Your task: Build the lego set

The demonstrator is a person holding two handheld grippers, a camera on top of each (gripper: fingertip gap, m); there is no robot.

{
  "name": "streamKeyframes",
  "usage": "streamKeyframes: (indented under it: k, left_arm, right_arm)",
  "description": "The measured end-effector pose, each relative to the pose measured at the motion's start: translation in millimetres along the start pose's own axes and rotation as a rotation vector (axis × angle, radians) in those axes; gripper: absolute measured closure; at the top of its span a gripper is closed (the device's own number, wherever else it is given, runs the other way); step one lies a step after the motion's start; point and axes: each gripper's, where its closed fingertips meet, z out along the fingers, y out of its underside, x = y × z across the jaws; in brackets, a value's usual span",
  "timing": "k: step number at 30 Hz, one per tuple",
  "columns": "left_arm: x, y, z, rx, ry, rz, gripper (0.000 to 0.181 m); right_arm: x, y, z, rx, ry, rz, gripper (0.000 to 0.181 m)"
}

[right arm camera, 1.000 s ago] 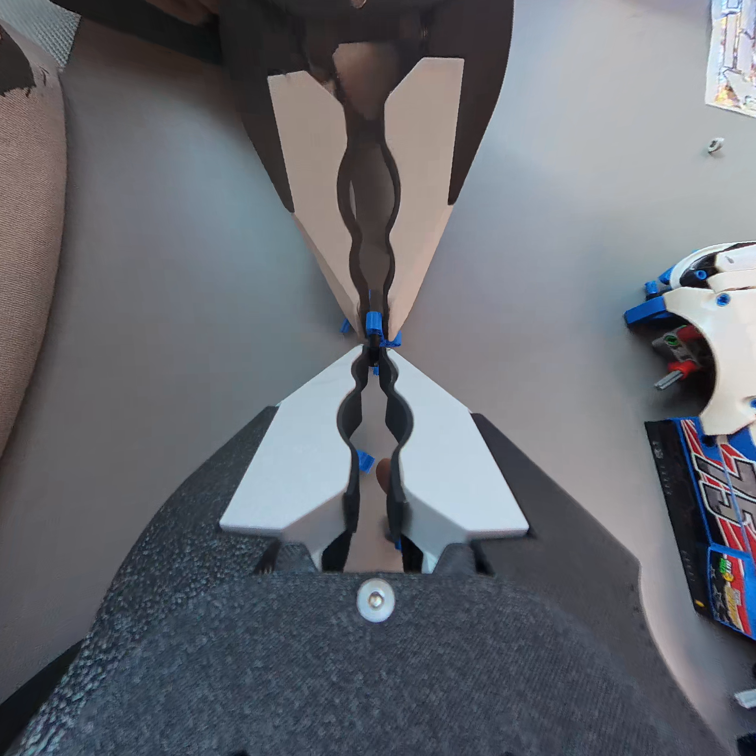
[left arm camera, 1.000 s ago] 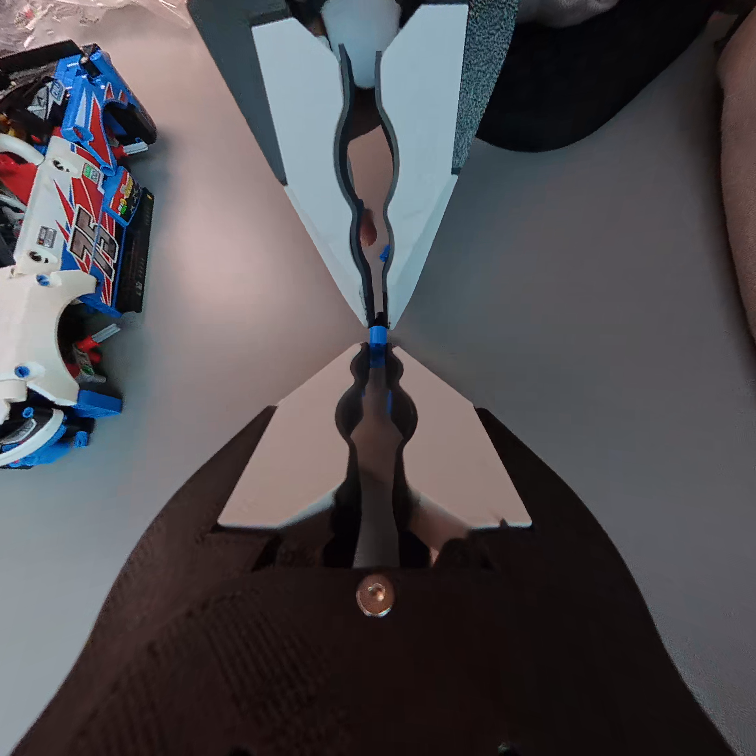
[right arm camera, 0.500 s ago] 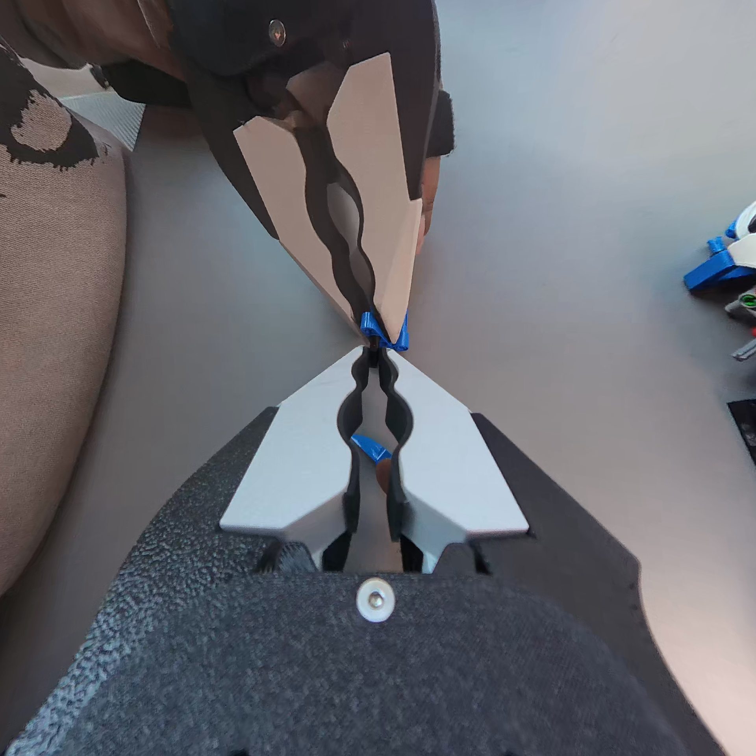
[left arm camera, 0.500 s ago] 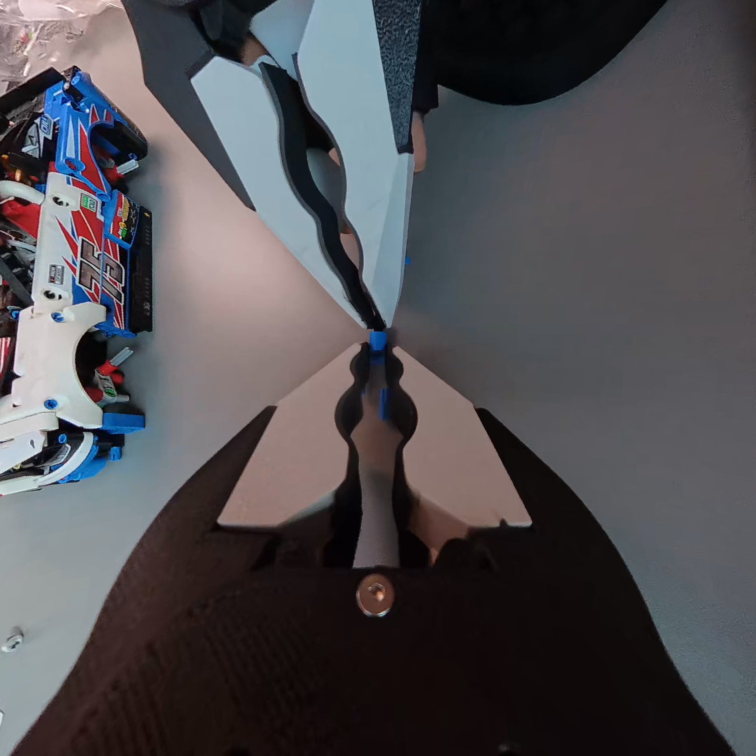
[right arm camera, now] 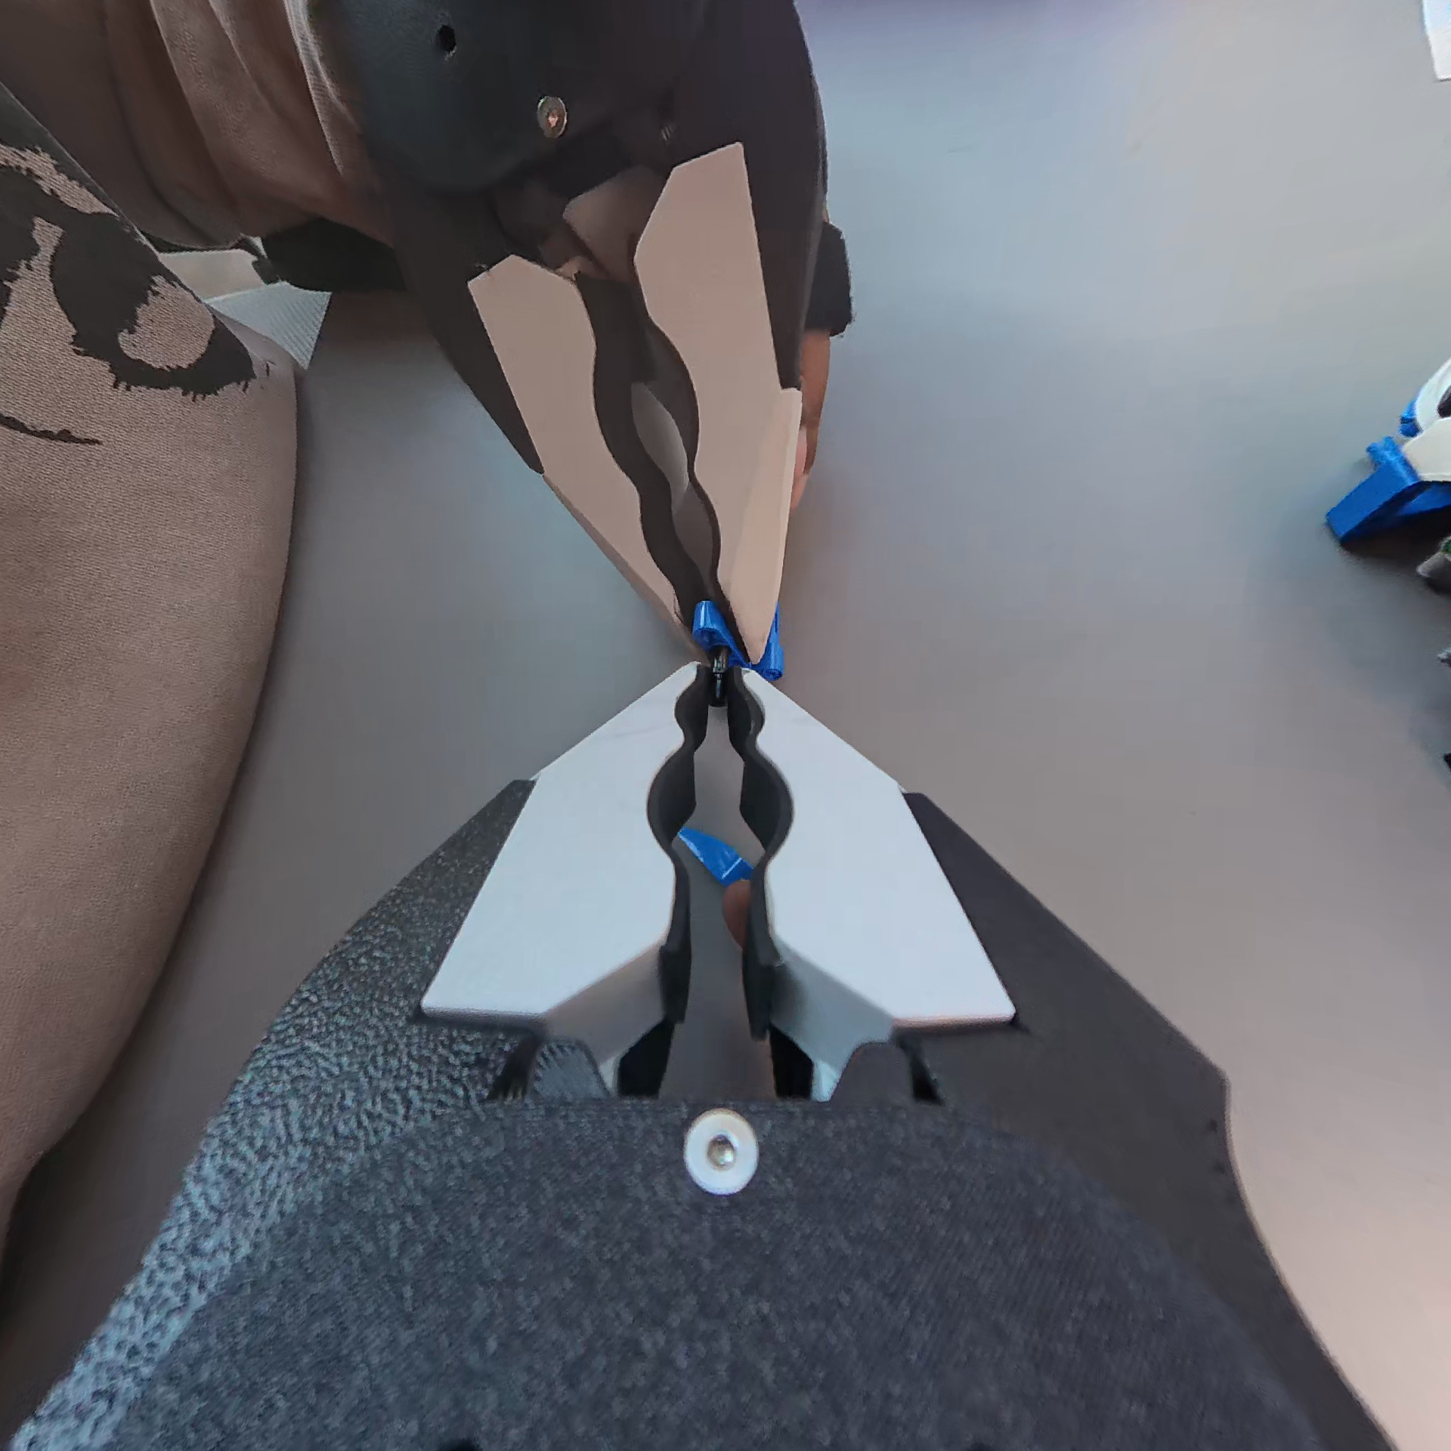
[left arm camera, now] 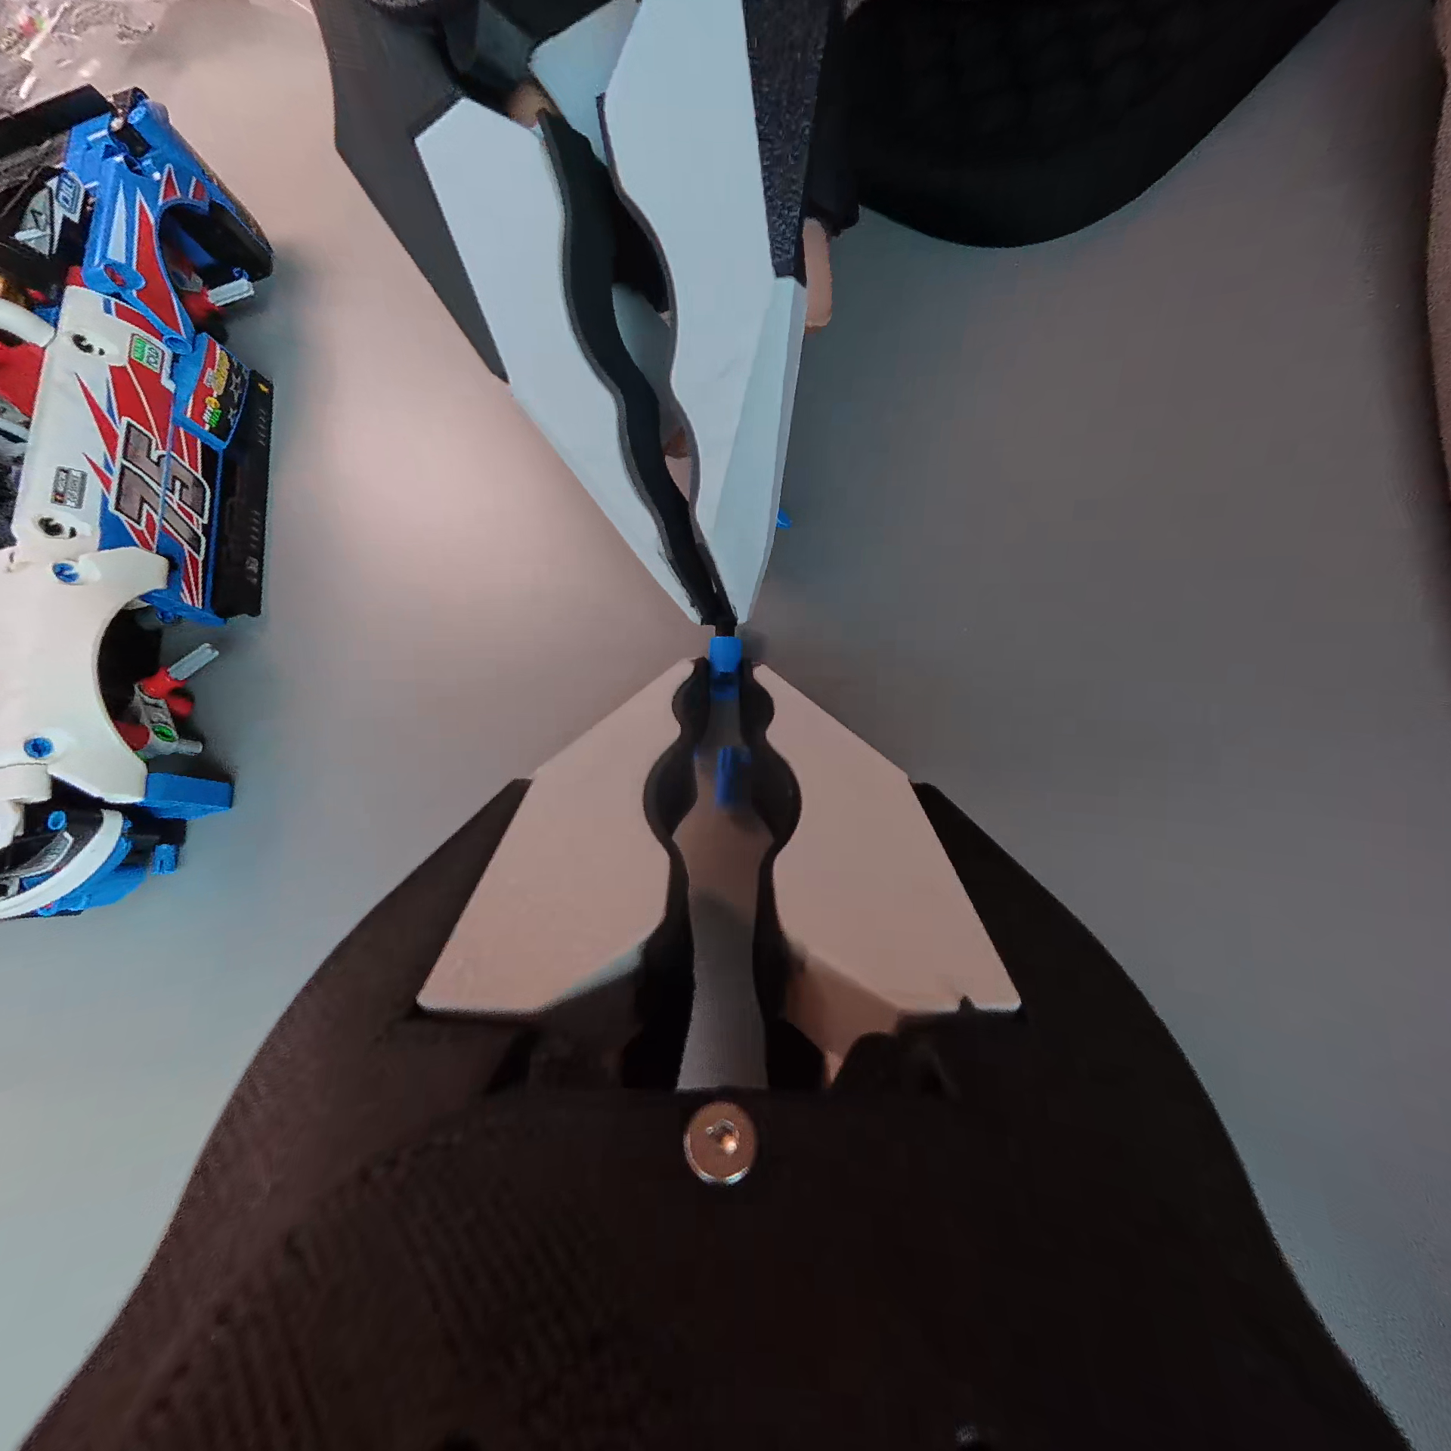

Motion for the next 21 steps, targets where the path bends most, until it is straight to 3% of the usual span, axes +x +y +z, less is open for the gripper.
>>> streamKeyframes:
  k: [7, 21]
  left_arm:
    - [0.8, -0.8, 0.3, 0.013, 0.018, -0.036, 0.176]
    - [-1.4, -3.6, 0.2, -0.009, -0.052, 0.084, 0.177]
  right_arm:
    - [-0.1, 1.9, 3.9, -0.034, 0.03, -0.048, 0.18]
    - [3.4, 8.7, 2.3, -0.104, 0.056, -0.013, 0.18]
